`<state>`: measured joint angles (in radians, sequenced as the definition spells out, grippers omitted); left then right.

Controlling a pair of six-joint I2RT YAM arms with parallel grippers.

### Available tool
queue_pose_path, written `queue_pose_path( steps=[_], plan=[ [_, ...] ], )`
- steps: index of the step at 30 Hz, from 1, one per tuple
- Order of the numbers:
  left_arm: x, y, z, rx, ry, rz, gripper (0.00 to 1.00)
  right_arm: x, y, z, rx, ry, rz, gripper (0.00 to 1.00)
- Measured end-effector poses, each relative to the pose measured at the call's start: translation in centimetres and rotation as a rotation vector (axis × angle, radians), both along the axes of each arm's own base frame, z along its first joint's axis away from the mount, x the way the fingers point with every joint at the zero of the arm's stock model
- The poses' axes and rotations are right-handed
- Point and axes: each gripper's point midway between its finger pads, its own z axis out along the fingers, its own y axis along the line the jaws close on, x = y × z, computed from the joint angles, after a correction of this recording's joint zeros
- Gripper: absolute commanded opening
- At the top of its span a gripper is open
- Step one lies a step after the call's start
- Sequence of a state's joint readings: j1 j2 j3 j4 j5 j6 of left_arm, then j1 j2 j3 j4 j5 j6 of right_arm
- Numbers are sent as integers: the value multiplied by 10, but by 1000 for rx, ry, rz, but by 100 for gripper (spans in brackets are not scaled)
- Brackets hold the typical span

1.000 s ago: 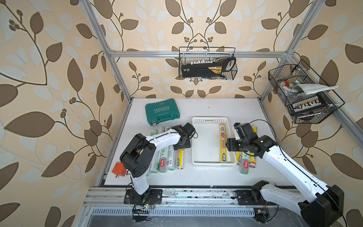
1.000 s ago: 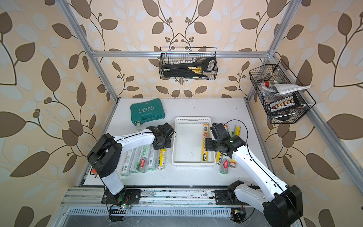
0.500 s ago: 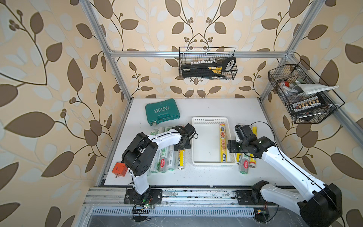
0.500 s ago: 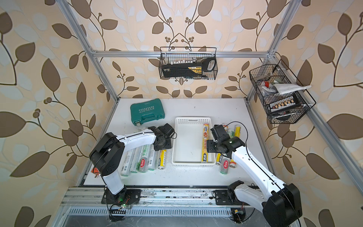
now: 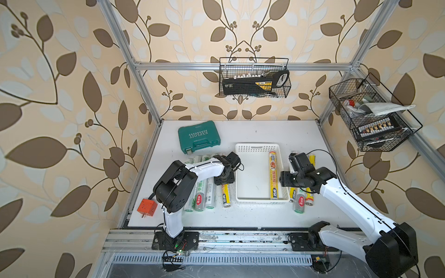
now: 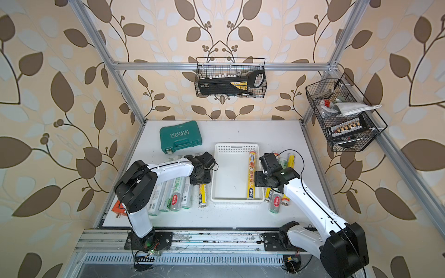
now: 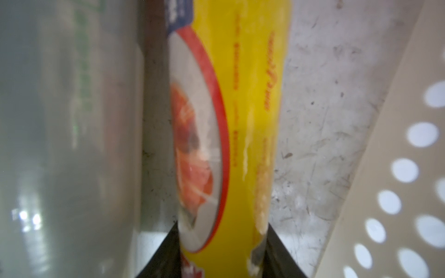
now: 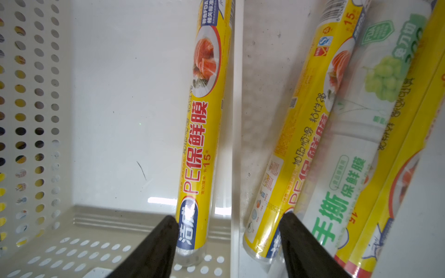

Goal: Put the plastic wrap into the basket
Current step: Pick up the plastic wrap from the center of the board.

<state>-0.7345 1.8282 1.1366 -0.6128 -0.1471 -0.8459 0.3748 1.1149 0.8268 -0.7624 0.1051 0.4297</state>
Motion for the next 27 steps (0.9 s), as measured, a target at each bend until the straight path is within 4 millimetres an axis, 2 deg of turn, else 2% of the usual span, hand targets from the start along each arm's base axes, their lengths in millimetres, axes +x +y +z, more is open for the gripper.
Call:
queue_pose_path(
  steps=[4,10,17,23,27],
  plan=[
    [0,0,4,-5,-4,-2,44,0,0,-1,2,1,-6,70],
    [0,-1,31,-46,-46,-5,41,0,-2,-4,-6,7,-19,70],
    [-7,-3,82,-79,-102,-21,41,1,-3,-9,4,6,-30,71],
    [-7,-23,132,-115,-189,-59,41,-1,-3,-17,37,23,-49,71],
    [-11,-34,147,-154,-218,-77,41,0,0,-19,71,26,-51,71]
  ],
)
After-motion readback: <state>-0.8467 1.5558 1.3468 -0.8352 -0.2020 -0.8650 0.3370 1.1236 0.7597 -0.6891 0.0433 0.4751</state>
